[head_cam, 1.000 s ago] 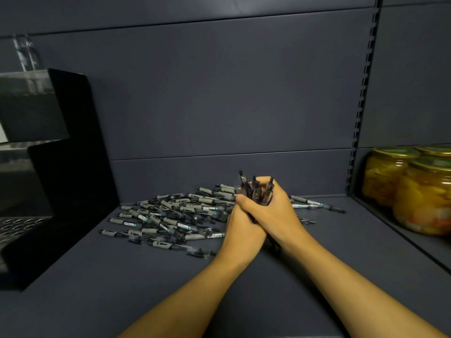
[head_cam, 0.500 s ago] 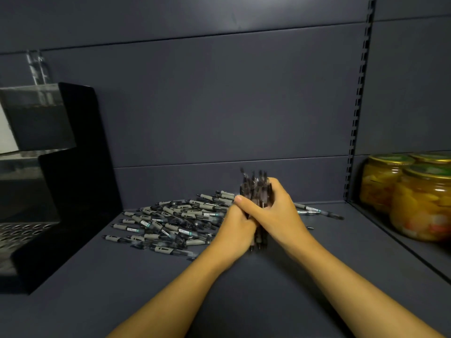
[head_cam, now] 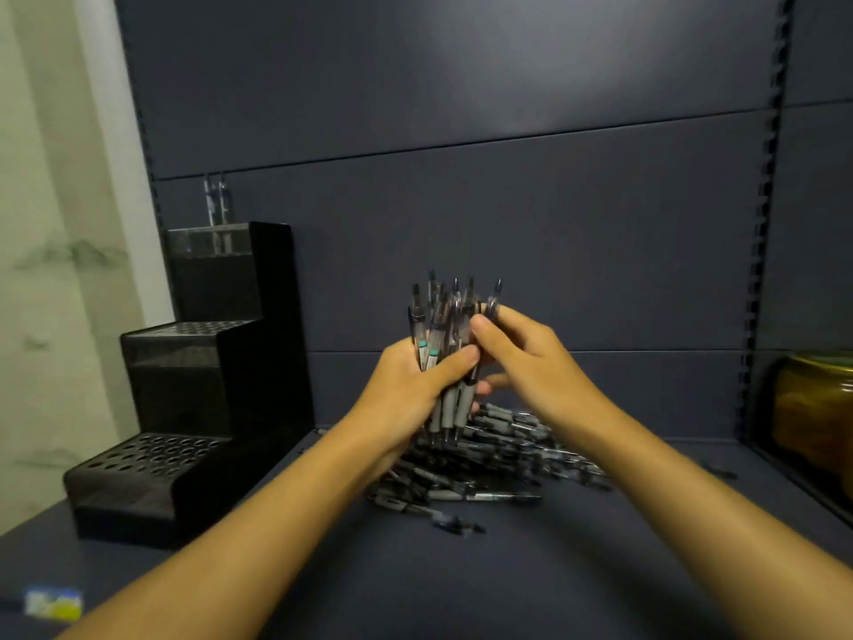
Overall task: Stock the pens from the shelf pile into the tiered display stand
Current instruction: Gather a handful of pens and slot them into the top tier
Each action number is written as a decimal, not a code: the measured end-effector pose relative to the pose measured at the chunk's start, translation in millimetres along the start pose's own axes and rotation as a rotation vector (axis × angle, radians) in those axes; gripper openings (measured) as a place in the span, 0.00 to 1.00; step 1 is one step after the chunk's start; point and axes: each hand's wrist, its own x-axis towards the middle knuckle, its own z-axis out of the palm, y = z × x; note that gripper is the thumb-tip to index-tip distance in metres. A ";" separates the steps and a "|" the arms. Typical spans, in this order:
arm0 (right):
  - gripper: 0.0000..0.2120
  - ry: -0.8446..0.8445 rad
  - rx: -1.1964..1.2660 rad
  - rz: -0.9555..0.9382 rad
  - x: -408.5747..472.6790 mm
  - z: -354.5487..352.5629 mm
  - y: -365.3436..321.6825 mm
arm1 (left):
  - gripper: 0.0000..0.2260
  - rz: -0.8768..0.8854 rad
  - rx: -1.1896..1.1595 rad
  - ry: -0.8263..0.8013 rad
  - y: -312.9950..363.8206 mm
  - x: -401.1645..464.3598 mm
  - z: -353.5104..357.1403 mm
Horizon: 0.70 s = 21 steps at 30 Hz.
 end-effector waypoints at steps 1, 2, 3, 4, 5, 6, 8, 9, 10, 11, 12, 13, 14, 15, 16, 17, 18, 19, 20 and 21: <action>0.11 -0.021 0.003 -0.002 5.0 5.2 -4.6 | 0.07 0.004 0.029 0.006 3.7 1.2 -10.0; 0.11 -0.039 0.005 -0.002 9.6 12.0 -9.5 | 0.07 0.013 0.059 0.017 6.8 2.7 -19.5; 0.10 -0.043 -0.003 -0.006 14.9 19.3 -12.7 | 0.07 0.023 0.080 0.024 9.2 4.0 -28.3; 0.10 -0.041 -0.010 -0.016 19.4 27.3 -16.2 | 0.07 0.028 0.087 0.029 11.2 4.6 -36.9; 0.09 -0.033 -0.025 -0.034 24.5 35.6 -18.9 | 0.08 0.032 0.080 0.031 12.7 4.7 -46.5; 0.08 -0.022 -0.037 -0.055 29.6 44.9 -22.8 | 0.09 0.036 0.063 0.028 14.7 4.1 -57.1; 0.08 0.005 -0.126 -0.111 40.4 65.0 -32.7 | 0.09 0.047 0.030 0.021 19.1 2.0 -82.6; 0.09 0.016 -0.181 -0.140 46.9 77.5 -37.8 | 0.10 0.059 0.032 0.023 21.3 1.1 -97.7; 0.10 0.020 -0.215 -0.160 53.4 91.1 -42.7 | 0.10 0.069 0.040 0.026 23.5 0.1 -113.4; 0.11 0.021 -0.223 -0.168 60.5 105.5 -47.0 | 0.10 0.079 0.054 0.032 25.4 -0.4 -129.7; 0.12 0.021 -0.218 -0.173 67.6 120.7 -52.0 | 0.10 0.086 0.066 0.036 27.7 -0.3 -146.3; 0.11 0.024 -0.218 -0.180 74.5 136.3 -56.5 | 0.10 0.094 0.078 0.040 30.3 -0.1 -163.0; 0.11 0.026 -0.226 -0.185 80.5 152.2 -61.8 | 0.10 0.103 0.085 0.041 32.9 0.3 -180.0; 0.11 0.025 -0.237 -0.190 86.1 166.7 -66.7 | 0.10 0.115 0.088 0.040 34.4 1.3 -196.7; 0.10 0.015 -0.241 -0.190 91.2 180.1 -71.2 | 0.10 0.124 0.087 0.039 34.7 2.2 -212.7; 0.10 0.002 -0.236 -0.182 95.3 192.1 -75.7 | 0.10 0.131 0.086 0.041 34.3 3.4 -227.6; 0.10 -0.012 -0.227 -0.169 99.2 202.6 -79.6 | 0.10 0.136 0.083 0.043 34.1 4.4 -241.1; 0.10 -0.021 -0.228 -0.157 103.1 212.0 -83.2 | 0.10 0.146 0.087 0.040 33.8 5.6 -253.0; 0.09 -0.015 -0.247 -0.152 107.4 220.7 -86.6 | 0.10 0.161 0.097 0.038 33.2 7.5 -263.5; 0.09 0.003 -0.274 -0.153 112.0 228.7 -89.3 | 0.10 0.176 0.110 0.038 31.6 10.0 -273.0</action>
